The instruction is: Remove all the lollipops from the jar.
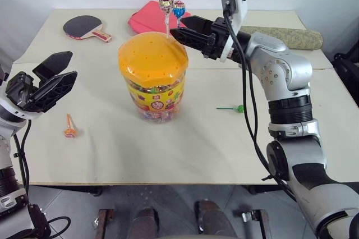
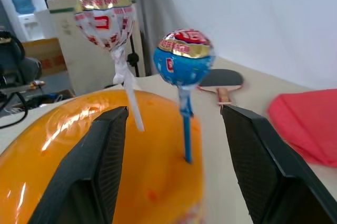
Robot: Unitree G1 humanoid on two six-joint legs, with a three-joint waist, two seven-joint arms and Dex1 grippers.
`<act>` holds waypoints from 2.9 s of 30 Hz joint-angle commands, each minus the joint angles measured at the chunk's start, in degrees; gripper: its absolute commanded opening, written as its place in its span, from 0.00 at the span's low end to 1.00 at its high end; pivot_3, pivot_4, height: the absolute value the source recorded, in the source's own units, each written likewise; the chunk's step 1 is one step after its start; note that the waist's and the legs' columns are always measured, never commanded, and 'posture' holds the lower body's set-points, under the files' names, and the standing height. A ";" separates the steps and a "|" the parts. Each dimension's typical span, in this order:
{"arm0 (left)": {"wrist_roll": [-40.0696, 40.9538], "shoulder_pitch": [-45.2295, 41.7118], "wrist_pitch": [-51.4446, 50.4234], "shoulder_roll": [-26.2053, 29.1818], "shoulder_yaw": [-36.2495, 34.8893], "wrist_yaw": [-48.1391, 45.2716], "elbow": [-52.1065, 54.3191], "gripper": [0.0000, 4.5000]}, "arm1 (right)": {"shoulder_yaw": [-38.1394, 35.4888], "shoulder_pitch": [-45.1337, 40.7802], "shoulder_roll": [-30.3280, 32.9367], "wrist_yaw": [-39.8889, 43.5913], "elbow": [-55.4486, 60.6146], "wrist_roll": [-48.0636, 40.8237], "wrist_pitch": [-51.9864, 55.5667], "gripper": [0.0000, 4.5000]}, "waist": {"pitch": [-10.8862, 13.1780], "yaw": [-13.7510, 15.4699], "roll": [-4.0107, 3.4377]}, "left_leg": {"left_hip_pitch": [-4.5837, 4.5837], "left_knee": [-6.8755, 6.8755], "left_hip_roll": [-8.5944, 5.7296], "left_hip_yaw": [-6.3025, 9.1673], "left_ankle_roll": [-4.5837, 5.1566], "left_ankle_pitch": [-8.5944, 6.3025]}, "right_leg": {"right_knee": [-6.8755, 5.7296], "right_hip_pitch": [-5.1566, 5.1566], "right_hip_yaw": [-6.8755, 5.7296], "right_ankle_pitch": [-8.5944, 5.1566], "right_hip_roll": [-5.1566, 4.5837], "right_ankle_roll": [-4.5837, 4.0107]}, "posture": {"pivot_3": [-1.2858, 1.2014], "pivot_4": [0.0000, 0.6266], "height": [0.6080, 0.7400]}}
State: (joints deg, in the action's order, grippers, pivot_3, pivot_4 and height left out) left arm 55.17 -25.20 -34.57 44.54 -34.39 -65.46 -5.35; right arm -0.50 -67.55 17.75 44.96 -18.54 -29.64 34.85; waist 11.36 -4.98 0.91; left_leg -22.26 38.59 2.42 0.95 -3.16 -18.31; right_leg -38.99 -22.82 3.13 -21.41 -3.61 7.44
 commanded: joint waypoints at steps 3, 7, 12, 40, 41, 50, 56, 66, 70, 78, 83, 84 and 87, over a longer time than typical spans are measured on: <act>2.29 -2.27 -0.73 0.57 -0.70 1.48 1.09 1.00 | -1.10 -2.90 -1.60 0.09 -1.75 0.80 -1.92 0.65 | -0.01 -0.11 0.01 | 0.00 -0.13 -0.03 0.01 0.00 0.00 | 0.09 0.00 -0.04 0.00 -0.01 0.00 | 0.52 0.24 1.00; 2.40 -3.04 -0.80 0.51 -0.70 1.95 1.02 1.00 | -0.74 -2.75 -2.43 1.07 -1.09 0.64 -1.27 0.65 | -0.01 -0.41 0.01 | 0.00 -0.21 -0.01 0.01 -0.02 0.01 | 0.10 -0.02 -0.05 0.00 0.01 0.00 | 0.52 0.24 1.00; 2.42 -3.67 -0.59 0.29 -0.57 2.07 0.76 1.00 | -0.66 -2.31 -2.78 1.63 -0.79 0.70 -0.65 0.61 | -0.01 -1.57 0.01 | 0.01 -0.26 -0.01 -0.01 -0.08 0.05 | 0.10 -0.02 -0.04 0.00 0.02 0.00 | 0.52 0.24 1.00; -9.15 -4.66 7.56 4.41 14.81 -17.05 0.47 1.00 | 4.40 8.03 32.16 19.74 -2.37 11.61 -3.63 0.02 | -0.03 -0.48 0.05 | 0.02 -0.57 -0.50 -0.11 0.12 -0.03 | 0.50 0.00 0.03 0.00 0.05 0.02 | 0.52 0.24 1.00; -10.34 -3.97 8.96 4.63 15.67 -18.08 0.79 1.00 | 5.73 11.41 35.08 21.23 -1.72 14.11 -6.37 0.02 | 0.02 -0.55 -0.03 | 0.01 -0.58 -0.50 -0.17 0.15 -0.04 | 0.54 -0.02 0.09 0.00 0.06 0.03 | 0.52 0.24 1.00; -13.65 -0.96 15.64 3.70 17.22 -20.93 1.07 1.00 | 8.71 31.03 41.44 21.67 -7.18 26.06 -33.00 0.02 | 0.13 -0.18 -0.21 | 0.06 -0.32 -0.46 -0.66 0.27 -0.01 | 0.76 -0.08 0.30 0.03 0.04 0.13 | 0.52 0.24 1.00; -12.34 2.44 14.91 3.33 14.54 -17.70 1.43 1.00 | 3.99 29.22 39.28 26.93 -5.68 19.55 -32.47 0.35 | 0.18 0.07 -0.27 | 0.20 0.16 -0.46 -0.75 0.62 0.15 | 0.25 -0.02 0.49 0.16 -0.02 0.13 | 0.52 0.24 1.00; 0.08 7.42 3.77 -0.88 -2.27 -1.58 -2.76 1.00 | -1.38 11.07 14.15 10.03 18.32 -7.95 -0.04 0.42 | 0.22 0.34 -0.28 | 0.16 0.32 0.31 -0.31 0.48 0.18 | 0.18 0.00 0.08 0.66 0.00 -0.03 | 0.52 0.24 1.00; 1.14 6.96 2.56 -1.40 -2.23 -0.69 -2.02 1.00 | 1.44 5.75 5.80 2.98 15.15 -4.65 1.48 0.42 | 0.18 1.66 -0.20 | -0.04 0.28 0.20 -0.07 0.35 0.25 | 0.37 -0.04 -0.09 0.71 -0.13 -0.07 | 0.52 0.24 1.00; 1.43 7.29 1.16 -1.21 -0.89 -0.99 0.12 1.00 | 3.48 -0.22 -5.33 -6.36 6.20 1.80 0.32 0.42 | 0.10 1.35 -0.07 | -0.42 0.03 0.02 -0.25 0.05 0.43 | 0.10 -0.64 -0.21 0.75 -0.14 -0.01 | 0.52 0.24 1.00; 2.24 7.73 0.22 -0.61 -1.62 -0.75 1.97 1.00 | 2.78 1.58 -2.89 -2.59 10.79 -0.32 3.39 0.42 | 0.07 0.42 -0.03 | -0.49 -0.07 0.09 -0.25 0.00 0.47 | 0.12 -0.70 -0.24 0.76 -0.04 -0.02 | 0.52 0.24 1.00; 2.63 7.83 -0.17 -0.45 -1.98 -0.66 2.14 1.00 | 2.41 2.19 -2.06 -0.92 11.81 -1.16 3.45 0.42 | 0.07 0.31 -0.03 | -0.49 -0.07 0.08 -0.25 0.01 0.48 | 0.12 -0.70 -0.24 0.75 -0.03 -0.02 | 0.52 0.24 1.00; 2.63 7.99 -0.18 -0.35 -2.41 -0.46 2.03 1.00 | 3.57 4.56 1.98 4.97 15.36 -1.82 3.27 0.42 | 0.07 0.23 -0.03 | -0.49 -0.12 0.07 -0.25 0.03 0.48 | 0.15 -0.69 -0.24 0.76 0.00 -0.02 | 0.52 0.24 1.00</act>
State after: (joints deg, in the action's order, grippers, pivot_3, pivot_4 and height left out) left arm 56.63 -17.31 -34.94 43.20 -35.17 -65.92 -4.80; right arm 3.78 -62.62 18.96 47.56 -6.25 -30.42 38.09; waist 11.43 -4.76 0.88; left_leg -22.75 38.41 2.48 0.69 -3.12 -17.83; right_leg -38.82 -23.52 2.90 -20.65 -3.60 7.42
